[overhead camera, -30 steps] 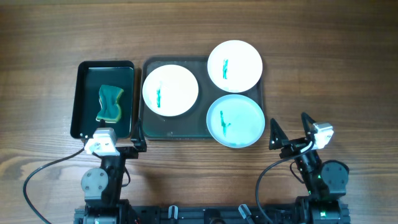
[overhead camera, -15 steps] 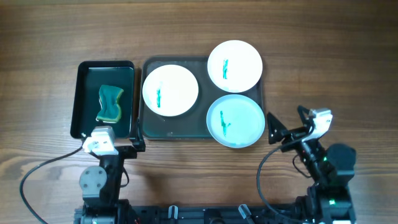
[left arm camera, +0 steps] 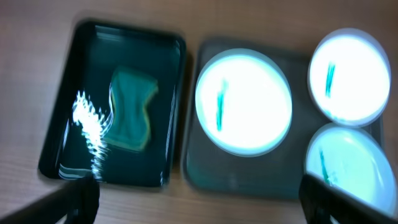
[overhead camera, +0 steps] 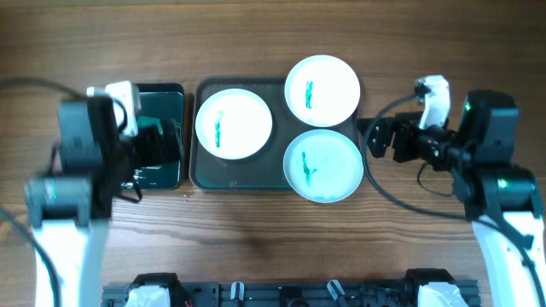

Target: Clean dirty plates on tray and stack at the side

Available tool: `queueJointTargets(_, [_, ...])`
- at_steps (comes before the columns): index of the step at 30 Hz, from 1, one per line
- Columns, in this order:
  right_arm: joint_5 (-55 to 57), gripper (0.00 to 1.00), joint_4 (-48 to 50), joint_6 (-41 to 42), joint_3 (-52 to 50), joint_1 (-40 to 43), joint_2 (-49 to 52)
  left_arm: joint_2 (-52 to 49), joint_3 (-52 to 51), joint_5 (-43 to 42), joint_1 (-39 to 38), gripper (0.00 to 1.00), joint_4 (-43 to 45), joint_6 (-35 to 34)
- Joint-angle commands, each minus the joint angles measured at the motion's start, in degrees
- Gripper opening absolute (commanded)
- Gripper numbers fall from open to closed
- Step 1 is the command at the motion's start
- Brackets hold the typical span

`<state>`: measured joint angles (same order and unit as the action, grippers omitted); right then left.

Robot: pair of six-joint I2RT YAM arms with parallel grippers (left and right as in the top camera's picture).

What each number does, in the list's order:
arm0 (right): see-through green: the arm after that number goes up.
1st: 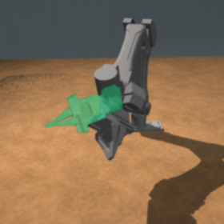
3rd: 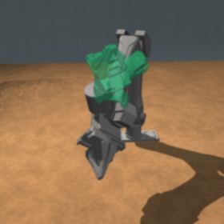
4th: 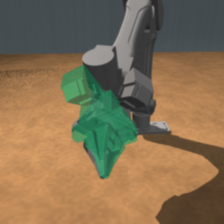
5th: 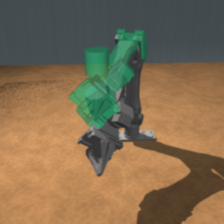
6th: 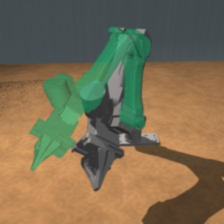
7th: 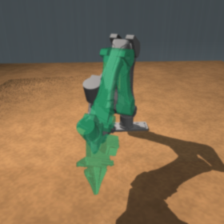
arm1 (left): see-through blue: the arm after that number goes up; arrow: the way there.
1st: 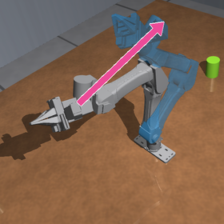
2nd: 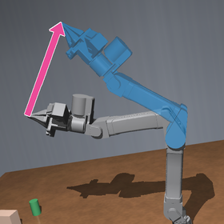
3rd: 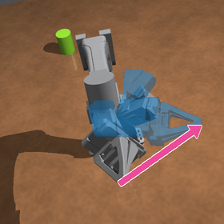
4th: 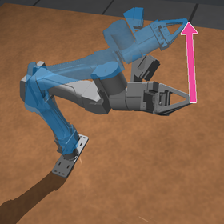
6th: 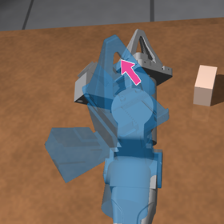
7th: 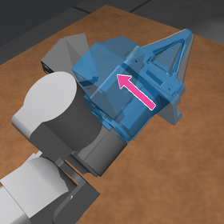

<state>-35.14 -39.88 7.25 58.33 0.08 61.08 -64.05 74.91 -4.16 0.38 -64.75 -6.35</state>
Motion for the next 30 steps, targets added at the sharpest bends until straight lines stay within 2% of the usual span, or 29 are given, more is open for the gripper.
queueJointTargets(1, [-8.48, 1.00, 0.17, 2.36, 1.29, -0.24, 3.61, -12.46, 15.28, -2.36, 0.15, 1.00, -8.15, -0.11])
queueJointTargets(2, [-8.48, 0.95, 0.39, 2.32, 1.29, -0.26, 4.35, -14.05, 15.58, -2.27, 0.15, 1.00, -7.67, -0.15])
queueJointTargets(3, [-8.11, 0.82, 0.87, 2.32, 1.29, -0.55, 5.31, -15.45, 15.58, -3.85, 0.15, 1.00, -6.69, -0.35])
queueJointTargets(4, [-7.82, 0.73, 1.79, 3.26, 1.31, -1.20, 6.49, -16.83, 15.56, -3.98, 0.09, 1.00, -6.64, -0.35])
queueJointTargets(5, [-6.64, 0.70, 2.78, 5.29, 1.33, -1.99, 7.54, -18.16, 15.52, -3.98, 0.09, 1.00, -6.64, -0.35])
queueJointTargets(6, [-5.27, 0.70, 3.85, 7.30, 1.49, -3.15, 8.74, -19.15, 15.52, -3.96, 0.09, 1.00, -6.75, -0.33])
queueJointTargets(8, [-0.92, 0.63, 5.66, 11.74, 3.21, -7.37, 13.25, -21.24, 15.52, -3.45, 0.11, 1.00, -6.80, -0.31])
queueJointTargets(11, [6.49, 0.61, 3.34, 15.54, 11.47, -15.87, 24.65, -22.32, 15.54, 0.81, 0.44, 1.00, -6.64, -0.39])
queueJointTargets(14, [15.54, 0.57, -1.42, 17.42, 22.62, -22.84, 37.86, -22.32, 15.54, 7.39, 1.92, 1.00, -7.37, -5.62])
queueJointTargets(17, [21.07, 0.49, -2.08, 20.94, 28.35, -26.99, 48.43, -22.86, 15.52, 8.33, 4.85, 1.00, -8.17, -8.15])
queueJointTargets(24, [21.84, 0.37, 5.62, 21.31, 28.61, -30.82, 59.23, -25.49, 15.52, 8.35, 8.11, 1.00, -8.09, -8.04])
queueJointTargets(26, [21.90, 0.36, 7.30, 21.38, 28.61, -31.36, 60.81, -26.73, 15.52, 8.35, 8.15, 1.00, -7.93, -8.02])
queueJointTargets(30, [24.61, 0.25, 9.68, 22.99, 28.55, -32.11, 62.55, -29.75, 15.52, 8.66, 8.17, 1.00, -7.89, -8.02])
